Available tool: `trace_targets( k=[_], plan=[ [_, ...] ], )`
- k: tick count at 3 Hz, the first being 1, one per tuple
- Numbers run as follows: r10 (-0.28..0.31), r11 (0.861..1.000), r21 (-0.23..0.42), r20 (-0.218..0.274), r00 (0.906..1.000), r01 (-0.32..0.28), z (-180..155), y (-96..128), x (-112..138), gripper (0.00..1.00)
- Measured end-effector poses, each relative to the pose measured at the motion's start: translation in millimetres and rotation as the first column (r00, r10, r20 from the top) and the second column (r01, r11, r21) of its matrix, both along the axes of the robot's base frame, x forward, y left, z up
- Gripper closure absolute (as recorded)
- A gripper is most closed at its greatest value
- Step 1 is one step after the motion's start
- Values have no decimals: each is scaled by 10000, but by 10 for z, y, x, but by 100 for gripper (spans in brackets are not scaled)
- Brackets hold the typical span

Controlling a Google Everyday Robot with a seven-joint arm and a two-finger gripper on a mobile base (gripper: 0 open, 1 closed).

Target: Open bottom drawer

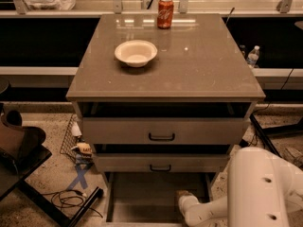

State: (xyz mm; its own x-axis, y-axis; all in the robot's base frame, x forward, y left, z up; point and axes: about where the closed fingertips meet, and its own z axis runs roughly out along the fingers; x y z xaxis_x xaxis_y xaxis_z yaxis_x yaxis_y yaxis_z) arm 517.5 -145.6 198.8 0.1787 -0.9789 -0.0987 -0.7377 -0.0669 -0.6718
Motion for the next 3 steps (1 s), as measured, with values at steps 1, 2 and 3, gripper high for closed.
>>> trace_targets(
  k=[1,2,3],
  plan=[
    [-242,9995,-202,-355,9991,235,-274,2,108,100],
    [-266,9995,-201,-358,9990,258,-284,6,126,100],
    [-467,9988,-187,-1164,9921,448,-484,-144,-157,100]
  ],
)
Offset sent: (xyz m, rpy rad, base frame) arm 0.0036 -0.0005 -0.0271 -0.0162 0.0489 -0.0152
